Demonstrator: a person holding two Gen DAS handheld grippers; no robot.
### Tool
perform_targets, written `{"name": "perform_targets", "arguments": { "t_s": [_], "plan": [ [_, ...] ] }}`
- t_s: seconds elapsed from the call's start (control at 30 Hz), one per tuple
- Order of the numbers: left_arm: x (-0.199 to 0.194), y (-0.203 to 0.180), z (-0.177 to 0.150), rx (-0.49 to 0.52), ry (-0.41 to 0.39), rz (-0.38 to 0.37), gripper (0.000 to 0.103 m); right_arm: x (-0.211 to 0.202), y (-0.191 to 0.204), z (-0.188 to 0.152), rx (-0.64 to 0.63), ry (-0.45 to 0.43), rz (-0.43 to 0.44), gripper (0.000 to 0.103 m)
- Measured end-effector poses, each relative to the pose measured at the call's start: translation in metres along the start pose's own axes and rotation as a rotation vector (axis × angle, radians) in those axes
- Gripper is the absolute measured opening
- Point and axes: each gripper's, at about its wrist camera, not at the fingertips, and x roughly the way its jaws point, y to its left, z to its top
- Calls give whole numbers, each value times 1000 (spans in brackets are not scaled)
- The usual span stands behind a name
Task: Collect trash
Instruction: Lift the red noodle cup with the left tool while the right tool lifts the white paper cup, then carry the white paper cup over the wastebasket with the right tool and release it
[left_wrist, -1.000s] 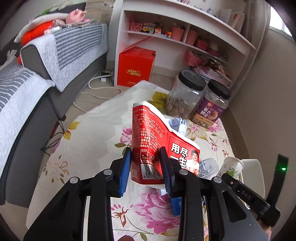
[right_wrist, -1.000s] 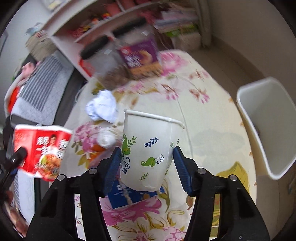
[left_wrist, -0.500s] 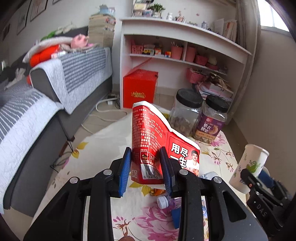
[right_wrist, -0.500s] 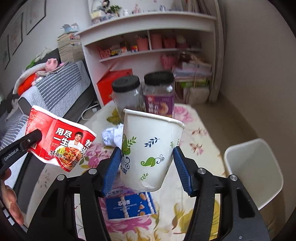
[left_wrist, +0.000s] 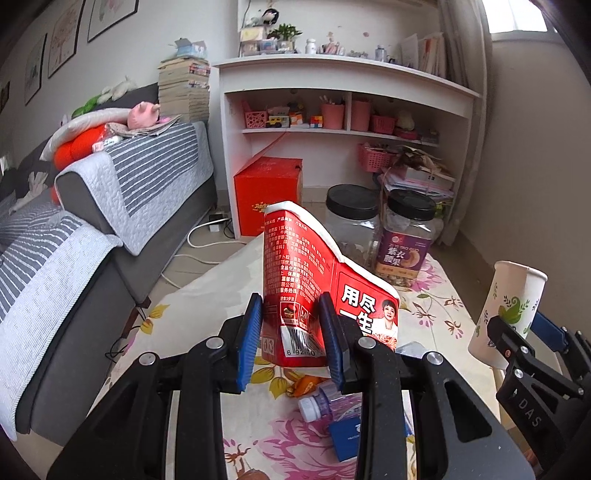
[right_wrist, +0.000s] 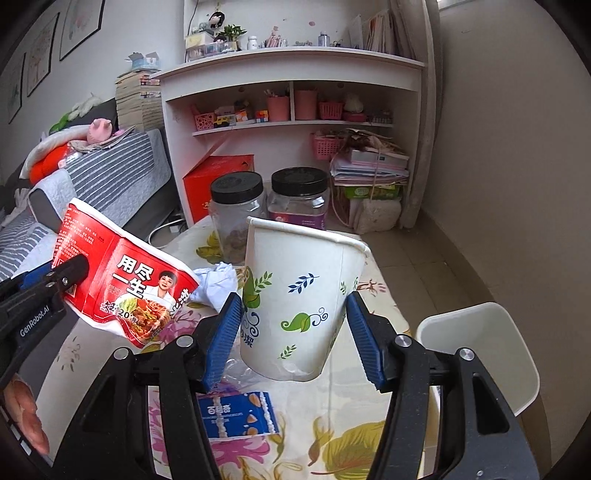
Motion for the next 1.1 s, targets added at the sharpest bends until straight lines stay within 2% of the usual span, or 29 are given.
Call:
{"name": "perform_targets", "arguments": {
  "t_s": [0.57,0.8,1.1],
  "plan": [
    [1,-43,-4,23,7,-69,32,-12,-53,1,33,-16,-105,56],
    [0,-61,-5,19,22,-106,32,-13,-103,7,98,8,-202,56],
    [-1,-108,-11,44,44,-179,32,-19,-172,4,208,41,-307,60]
  ]
}}
